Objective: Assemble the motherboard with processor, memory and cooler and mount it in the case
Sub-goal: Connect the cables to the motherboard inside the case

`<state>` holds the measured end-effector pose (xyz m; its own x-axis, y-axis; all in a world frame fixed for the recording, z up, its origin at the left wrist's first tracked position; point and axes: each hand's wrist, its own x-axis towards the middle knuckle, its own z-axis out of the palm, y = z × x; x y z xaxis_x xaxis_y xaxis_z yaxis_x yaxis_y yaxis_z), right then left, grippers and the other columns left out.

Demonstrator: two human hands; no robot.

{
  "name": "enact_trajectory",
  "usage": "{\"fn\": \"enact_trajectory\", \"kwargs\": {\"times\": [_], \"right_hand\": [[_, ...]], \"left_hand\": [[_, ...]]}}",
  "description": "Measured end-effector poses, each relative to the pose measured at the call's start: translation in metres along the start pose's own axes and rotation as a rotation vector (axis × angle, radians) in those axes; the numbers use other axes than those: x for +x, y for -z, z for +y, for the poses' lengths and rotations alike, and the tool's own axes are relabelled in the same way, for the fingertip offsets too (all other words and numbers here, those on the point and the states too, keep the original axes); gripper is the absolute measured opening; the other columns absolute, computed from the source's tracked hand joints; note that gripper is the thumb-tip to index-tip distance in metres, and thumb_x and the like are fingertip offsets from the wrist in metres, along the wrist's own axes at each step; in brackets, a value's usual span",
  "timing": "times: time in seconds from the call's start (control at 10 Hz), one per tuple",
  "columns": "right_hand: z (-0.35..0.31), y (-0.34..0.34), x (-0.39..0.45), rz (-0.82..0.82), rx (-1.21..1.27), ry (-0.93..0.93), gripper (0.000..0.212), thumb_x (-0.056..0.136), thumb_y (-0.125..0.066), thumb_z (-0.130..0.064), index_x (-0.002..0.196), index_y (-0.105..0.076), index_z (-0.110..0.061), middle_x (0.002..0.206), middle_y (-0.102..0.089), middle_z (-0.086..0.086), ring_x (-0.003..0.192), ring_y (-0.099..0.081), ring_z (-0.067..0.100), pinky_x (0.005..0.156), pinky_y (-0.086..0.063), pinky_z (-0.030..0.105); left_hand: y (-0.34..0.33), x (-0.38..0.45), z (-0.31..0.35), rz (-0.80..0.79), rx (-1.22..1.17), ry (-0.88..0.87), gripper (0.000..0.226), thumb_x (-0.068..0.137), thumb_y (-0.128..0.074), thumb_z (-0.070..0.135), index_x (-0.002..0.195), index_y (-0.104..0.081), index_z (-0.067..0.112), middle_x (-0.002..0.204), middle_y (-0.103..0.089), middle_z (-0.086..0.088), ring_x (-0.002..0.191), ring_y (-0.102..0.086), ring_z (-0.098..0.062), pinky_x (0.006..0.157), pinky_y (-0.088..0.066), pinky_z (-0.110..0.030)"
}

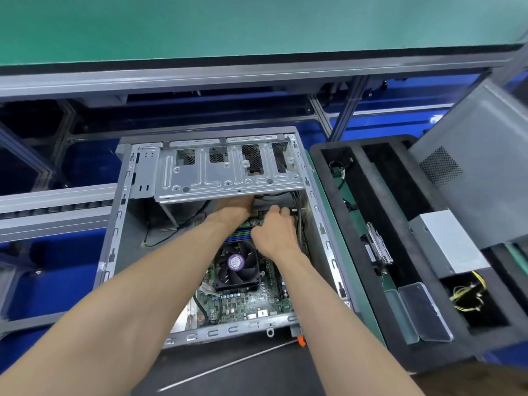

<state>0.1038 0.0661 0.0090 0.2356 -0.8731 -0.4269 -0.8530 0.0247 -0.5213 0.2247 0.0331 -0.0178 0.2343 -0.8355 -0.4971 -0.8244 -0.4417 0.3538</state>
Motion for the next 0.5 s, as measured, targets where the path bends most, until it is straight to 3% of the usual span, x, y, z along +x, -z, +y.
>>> {"fn": "enact_trajectory", "kwargs": {"times": [0.1,0.2,0.3,0.4,0.5], "right_hand": [[-0.001,0.0,0.0,0.002,-0.011,0.004,0.059,0.089,-0.055,-0.014,0.141,-0.033,0.003,0.148,-0.031,0.023,0.136,-0.031,0.038,0.112,-0.033,0.044],[-0.001,0.0,0.001,0.007,-0.021,0.005,0.059,0.09,-0.055,-0.016,0.142,-0.033,0.003,0.147,-0.032,0.023,0.136,-0.03,0.038,0.113,-0.032,0.044],[-0.002,-0.001,0.0,0.004,-0.028,0.008,0.057,0.09,-0.054,-0.016,0.141,-0.034,0.003,0.146,-0.032,0.024,0.136,-0.03,0.039,0.113,-0.032,0.045],[-0.002,0.0,-0.001,0.008,-0.032,0.008,0.056,0.089,-0.053,-0.014,0.139,-0.036,0.002,0.145,-0.033,0.023,0.135,-0.029,0.038,0.11,-0.035,0.045],[-0.002,0.0,0.0,0.009,-0.035,0.007,0.056,0.088,-0.053,-0.013,0.139,-0.037,0.001,0.144,-0.034,0.021,0.135,-0.029,0.037,0.108,-0.035,0.044]], "left_hand": [[0.002,-0.003,-0.004,0.011,0.007,-0.029,0.042,0.105,-0.041,0.023,0.145,-0.047,0.01,0.151,-0.044,-0.016,0.139,-0.04,-0.034,0.114,-0.029,-0.044],[0.001,-0.005,-0.006,0.017,0.015,-0.093,0.044,0.105,-0.041,0.029,0.146,-0.045,0.014,0.153,-0.042,-0.015,0.14,-0.039,-0.033,0.115,-0.027,-0.046],[0.003,-0.004,-0.002,-0.066,0.084,-0.123,0.038,0.106,-0.032,0.042,0.134,-0.05,0.022,0.149,-0.047,-0.009,0.125,-0.05,-0.027,0.102,-0.037,-0.04],[0.002,0.002,0.004,-0.094,0.091,-0.142,0.031,0.105,-0.033,0.044,0.117,-0.052,0.024,0.14,-0.054,-0.005,0.11,-0.052,-0.023,0.091,-0.037,-0.036],[0.005,0.006,0.008,-0.141,0.09,-0.15,0.027,0.106,-0.035,0.042,0.11,-0.05,0.021,0.126,-0.057,0.0,0.11,-0.051,-0.017,0.09,-0.031,-0.029]]}}
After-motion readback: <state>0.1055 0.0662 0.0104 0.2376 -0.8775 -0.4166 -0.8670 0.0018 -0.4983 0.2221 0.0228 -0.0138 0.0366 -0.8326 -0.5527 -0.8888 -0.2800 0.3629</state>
